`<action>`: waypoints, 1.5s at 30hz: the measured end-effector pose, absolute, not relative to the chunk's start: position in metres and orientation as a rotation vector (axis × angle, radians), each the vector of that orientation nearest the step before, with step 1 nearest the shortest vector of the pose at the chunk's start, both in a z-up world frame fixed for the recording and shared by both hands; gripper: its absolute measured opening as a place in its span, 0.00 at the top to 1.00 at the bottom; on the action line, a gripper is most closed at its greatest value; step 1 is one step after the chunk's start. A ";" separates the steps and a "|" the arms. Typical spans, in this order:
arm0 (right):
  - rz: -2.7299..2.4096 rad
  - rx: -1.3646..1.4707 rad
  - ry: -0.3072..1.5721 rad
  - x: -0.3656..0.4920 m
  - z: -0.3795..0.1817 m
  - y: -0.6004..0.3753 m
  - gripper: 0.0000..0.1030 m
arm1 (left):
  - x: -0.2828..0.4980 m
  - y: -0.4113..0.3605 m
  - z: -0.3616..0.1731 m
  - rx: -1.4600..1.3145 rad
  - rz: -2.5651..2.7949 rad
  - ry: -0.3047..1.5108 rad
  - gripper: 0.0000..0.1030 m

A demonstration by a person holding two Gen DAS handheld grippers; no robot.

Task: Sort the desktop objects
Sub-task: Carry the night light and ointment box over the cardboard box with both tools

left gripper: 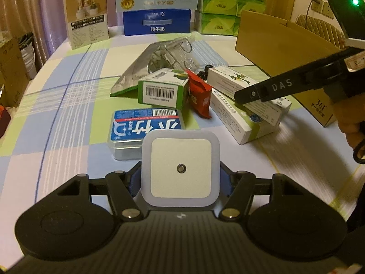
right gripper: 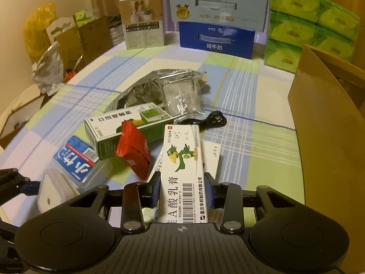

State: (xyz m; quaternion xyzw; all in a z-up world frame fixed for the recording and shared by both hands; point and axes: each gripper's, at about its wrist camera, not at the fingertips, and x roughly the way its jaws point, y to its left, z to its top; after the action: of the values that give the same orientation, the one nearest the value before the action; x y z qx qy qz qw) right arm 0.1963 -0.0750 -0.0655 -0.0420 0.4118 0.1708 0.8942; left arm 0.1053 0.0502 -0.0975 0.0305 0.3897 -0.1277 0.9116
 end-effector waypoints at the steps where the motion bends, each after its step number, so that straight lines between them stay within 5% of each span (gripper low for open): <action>1: 0.352 -0.073 0.852 0.195 -0.064 -0.076 0.66 | 0.105 0.051 -0.096 0.065 -0.262 0.800 0.41; 10: 0.333 0.033 0.796 0.178 -0.045 -0.087 0.66 | 0.099 0.053 -0.075 0.076 -0.252 0.780 0.41; 24: 0.162 0.040 0.595 0.157 0.073 -0.193 0.66 | 0.133 -0.033 0.023 0.148 -0.412 0.667 0.41; 33: 0.021 0.092 0.659 0.155 0.067 -0.298 0.66 | 0.172 -0.146 0.057 0.152 -0.582 0.633 0.41; 45: -0.026 0.175 0.712 0.174 0.042 -0.363 0.66 | 0.219 -0.234 0.025 0.200 -0.684 0.673 0.41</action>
State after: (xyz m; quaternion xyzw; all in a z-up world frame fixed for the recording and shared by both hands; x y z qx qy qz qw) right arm 0.1736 -0.3634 0.0424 0.0855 0.3481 -0.0126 0.9335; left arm 0.2190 -0.2341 0.0250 0.0960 0.3230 -0.3286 0.8823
